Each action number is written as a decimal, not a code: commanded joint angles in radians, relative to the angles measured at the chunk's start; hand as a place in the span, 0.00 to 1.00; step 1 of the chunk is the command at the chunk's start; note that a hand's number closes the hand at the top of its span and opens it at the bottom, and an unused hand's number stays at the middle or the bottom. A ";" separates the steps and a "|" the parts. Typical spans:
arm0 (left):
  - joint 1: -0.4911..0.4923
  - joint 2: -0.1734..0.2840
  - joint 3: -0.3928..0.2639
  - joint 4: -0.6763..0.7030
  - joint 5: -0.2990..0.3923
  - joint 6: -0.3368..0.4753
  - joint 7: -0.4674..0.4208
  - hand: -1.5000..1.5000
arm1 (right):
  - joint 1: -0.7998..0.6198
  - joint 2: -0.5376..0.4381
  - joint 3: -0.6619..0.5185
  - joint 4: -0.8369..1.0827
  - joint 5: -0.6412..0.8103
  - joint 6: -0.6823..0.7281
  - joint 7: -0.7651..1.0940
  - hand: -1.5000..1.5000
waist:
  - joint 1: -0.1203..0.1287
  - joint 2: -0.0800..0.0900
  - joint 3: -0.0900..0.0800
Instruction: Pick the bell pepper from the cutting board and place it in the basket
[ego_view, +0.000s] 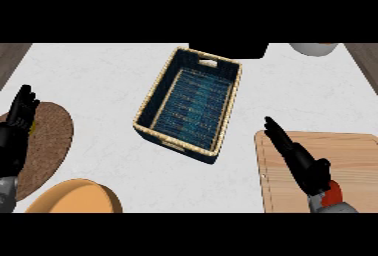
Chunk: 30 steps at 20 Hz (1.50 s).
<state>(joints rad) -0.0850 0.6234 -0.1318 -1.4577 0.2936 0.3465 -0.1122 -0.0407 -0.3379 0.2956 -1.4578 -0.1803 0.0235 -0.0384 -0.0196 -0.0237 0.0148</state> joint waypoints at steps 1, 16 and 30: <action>-0.029 -0.016 -0.019 -0.058 -0.036 -0.019 0.027 0.50 | 0.055 -0.061 -0.088 -0.016 -0.035 0.061 -0.093 1.00 | 0.013 0.022 -0.014; -0.077 -0.097 -0.169 -0.090 -0.022 -0.189 0.029 0.50 | 0.269 -0.126 -0.074 -0.456 0.353 -0.174 -0.168 0.00 | -0.006 0.019 -0.018; -0.101 -0.074 -0.136 -0.102 -0.003 -0.221 0.057 0.50 | 0.381 -0.599 -0.292 -0.859 0.571 0.154 0.514 0.00 | -0.011 0.021 -0.024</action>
<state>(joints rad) -0.1735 0.5440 -0.2787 -1.5658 0.2830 0.1423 -0.0564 0.3075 -0.8174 0.0225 -2.2198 0.4190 0.0082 0.3098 -0.0373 -0.0073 -0.0089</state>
